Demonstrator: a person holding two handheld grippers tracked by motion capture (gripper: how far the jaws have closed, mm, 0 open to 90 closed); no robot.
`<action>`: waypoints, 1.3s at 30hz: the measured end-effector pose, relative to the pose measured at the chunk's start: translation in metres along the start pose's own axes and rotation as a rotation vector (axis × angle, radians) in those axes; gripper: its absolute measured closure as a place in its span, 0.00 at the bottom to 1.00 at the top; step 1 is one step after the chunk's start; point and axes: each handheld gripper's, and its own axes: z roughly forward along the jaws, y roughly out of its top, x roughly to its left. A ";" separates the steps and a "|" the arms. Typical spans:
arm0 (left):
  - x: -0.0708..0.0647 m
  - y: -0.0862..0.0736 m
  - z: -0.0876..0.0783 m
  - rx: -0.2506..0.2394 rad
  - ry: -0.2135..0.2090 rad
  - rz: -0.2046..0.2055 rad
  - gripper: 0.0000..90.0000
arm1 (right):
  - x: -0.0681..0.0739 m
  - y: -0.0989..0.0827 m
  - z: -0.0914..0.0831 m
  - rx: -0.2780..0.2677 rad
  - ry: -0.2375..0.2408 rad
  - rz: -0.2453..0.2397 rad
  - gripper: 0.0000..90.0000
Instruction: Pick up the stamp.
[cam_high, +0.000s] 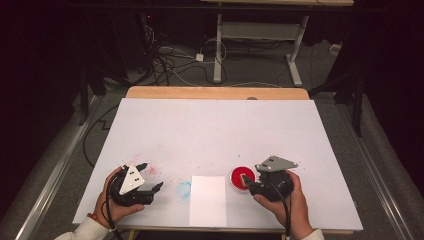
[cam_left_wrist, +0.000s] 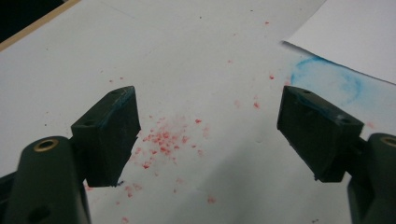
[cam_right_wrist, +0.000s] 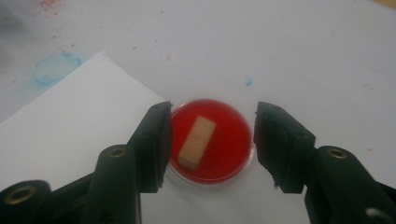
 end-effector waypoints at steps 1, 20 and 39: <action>0.000 0.000 -0.001 -0.001 0.000 -0.001 0.22 | 0.001 0.000 0.005 0.012 0.009 0.009 0.55; -0.001 0.001 0.000 0.004 -0.007 0.007 0.22 | -0.005 -0.014 0.039 0.094 0.057 -0.004 0.85; -0.002 0.002 0.002 0.012 -0.017 0.011 0.22 | -0.019 0.017 -0.007 -0.058 0.075 -0.082 0.85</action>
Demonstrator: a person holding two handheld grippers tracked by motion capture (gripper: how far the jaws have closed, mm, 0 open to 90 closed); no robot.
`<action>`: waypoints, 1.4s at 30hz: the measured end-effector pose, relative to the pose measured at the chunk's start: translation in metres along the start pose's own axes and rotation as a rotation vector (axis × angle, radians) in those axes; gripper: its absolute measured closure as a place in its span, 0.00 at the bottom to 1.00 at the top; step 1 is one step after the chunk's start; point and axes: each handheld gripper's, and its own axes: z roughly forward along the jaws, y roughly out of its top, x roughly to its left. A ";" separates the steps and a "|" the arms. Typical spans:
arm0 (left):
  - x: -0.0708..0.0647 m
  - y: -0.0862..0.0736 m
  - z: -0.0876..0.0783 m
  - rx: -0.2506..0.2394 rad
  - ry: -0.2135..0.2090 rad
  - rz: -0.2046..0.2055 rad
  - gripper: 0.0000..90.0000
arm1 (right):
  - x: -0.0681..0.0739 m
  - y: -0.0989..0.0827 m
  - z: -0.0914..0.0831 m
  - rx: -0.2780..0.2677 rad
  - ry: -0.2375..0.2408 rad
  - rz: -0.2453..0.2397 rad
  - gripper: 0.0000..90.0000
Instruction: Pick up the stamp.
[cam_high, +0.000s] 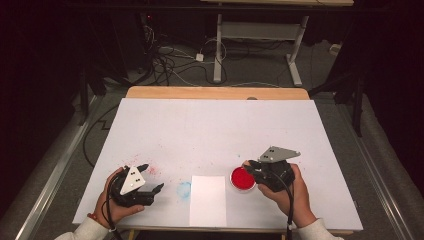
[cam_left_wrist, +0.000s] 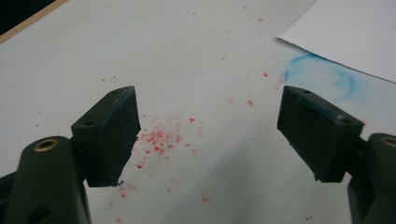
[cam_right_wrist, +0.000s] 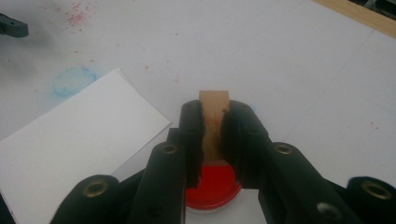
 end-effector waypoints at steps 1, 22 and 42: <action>0.000 0.000 0.000 0.002 -0.001 0.001 0.22 | 0.000 0.001 -0.001 0.000 0.001 -0.002 0.85; -0.001 -0.001 0.002 0.017 -0.013 0.013 0.22 | 0.001 -0.017 0.035 0.120 0.035 -0.056 0.85; 0.005 -0.002 0.005 0.006 -0.029 -0.014 0.21 | 0.000 -0.027 0.052 0.189 0.041 -0.063 0.85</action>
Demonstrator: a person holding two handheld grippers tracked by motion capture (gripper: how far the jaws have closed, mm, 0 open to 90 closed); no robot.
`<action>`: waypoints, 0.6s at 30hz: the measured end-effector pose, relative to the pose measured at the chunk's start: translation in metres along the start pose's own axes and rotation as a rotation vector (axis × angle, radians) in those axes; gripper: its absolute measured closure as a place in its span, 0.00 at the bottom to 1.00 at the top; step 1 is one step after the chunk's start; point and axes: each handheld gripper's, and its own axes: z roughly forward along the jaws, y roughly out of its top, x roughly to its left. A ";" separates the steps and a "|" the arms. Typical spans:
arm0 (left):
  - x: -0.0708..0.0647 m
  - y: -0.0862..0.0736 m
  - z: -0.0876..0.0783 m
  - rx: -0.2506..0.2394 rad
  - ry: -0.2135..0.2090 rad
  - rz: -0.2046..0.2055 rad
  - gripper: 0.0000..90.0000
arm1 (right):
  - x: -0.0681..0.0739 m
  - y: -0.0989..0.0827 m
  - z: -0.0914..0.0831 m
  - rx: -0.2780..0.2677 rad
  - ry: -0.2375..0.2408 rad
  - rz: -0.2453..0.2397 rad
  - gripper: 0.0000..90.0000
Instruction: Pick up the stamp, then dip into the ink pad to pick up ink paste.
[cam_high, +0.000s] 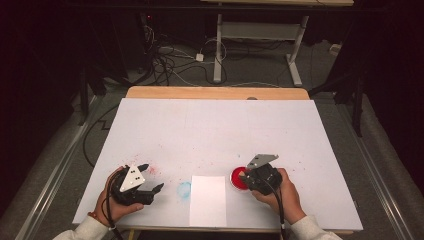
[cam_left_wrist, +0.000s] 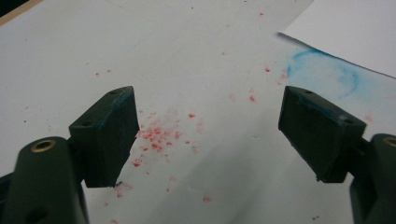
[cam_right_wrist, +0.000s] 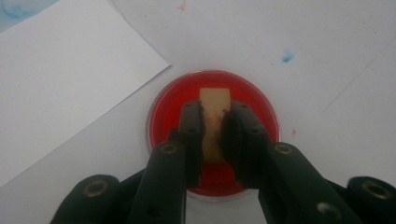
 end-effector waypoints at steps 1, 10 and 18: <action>0.000 0.000 0.000 0.002 0.001 0.003 0.21 | 0.000 0.000 0.000 0.001 0.000 0.000 0.85; 0.001 -0.002 0.000 0.009 0.000 -0.004 0.21 | -0.001 -0.001 0.002 0.002 0.007 0.000 0.85; 0.001 -0.001 0.000 0.017 0.023 0.008 0.21 | 0.000 0.001 0.004 0.023 0.005 -0.013 0.85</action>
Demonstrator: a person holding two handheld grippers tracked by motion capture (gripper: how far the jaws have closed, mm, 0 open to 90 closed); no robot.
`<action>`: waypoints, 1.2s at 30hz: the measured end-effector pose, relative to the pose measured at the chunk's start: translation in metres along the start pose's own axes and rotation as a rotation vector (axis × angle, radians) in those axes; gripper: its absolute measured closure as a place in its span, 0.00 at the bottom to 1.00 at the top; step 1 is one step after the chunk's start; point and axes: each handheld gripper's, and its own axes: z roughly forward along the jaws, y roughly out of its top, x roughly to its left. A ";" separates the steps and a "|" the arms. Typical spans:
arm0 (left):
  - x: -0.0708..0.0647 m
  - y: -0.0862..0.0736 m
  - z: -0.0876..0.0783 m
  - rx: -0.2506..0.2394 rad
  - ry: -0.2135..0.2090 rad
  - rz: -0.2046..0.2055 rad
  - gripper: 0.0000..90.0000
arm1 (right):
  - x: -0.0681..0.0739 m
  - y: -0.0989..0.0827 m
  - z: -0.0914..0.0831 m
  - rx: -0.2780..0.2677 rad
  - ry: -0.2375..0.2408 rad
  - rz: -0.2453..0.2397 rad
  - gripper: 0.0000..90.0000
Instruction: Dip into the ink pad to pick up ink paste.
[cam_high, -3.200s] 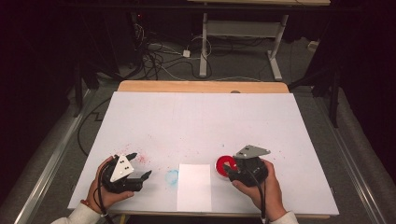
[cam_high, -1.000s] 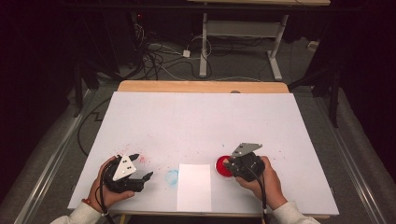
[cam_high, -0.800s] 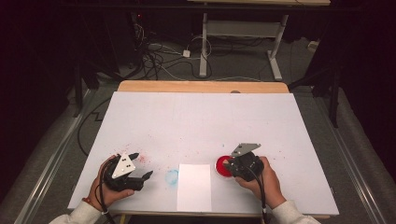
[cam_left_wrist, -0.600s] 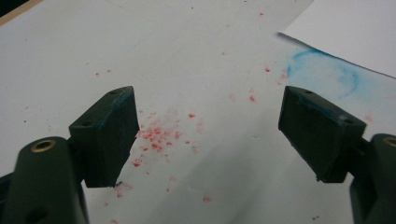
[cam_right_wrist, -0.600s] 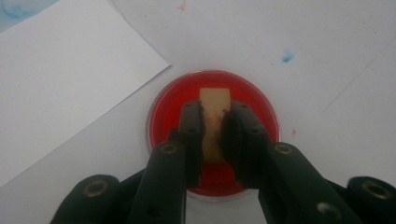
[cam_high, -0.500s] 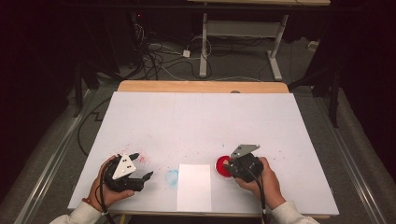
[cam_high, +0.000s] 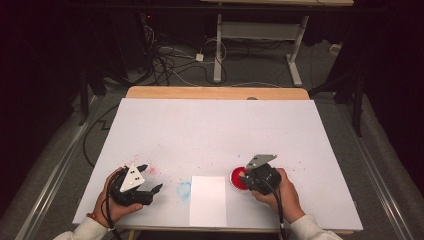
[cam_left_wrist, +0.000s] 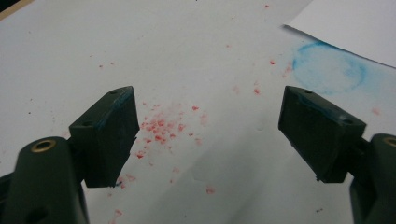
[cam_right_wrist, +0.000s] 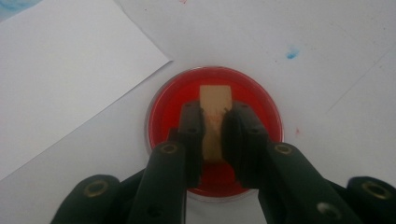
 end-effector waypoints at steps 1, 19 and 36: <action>-0.001 0.000 0.000 0.005 -0.006 -0.009 0.21 | 0.000 0.000 0.000 0.000 -0.003 -0.005 0.85; -0.003 0.002 0.001 0.030 0.016 0.003 0.21 | -0.005 -0.004 0.002 -0.022 0.032 0.043 0.85; -0.002 0.000 0.002 0.031 -0.006 0.009 0.21 | -0.010 0.015 -0.044 -0.162 0.022 0.048 0.84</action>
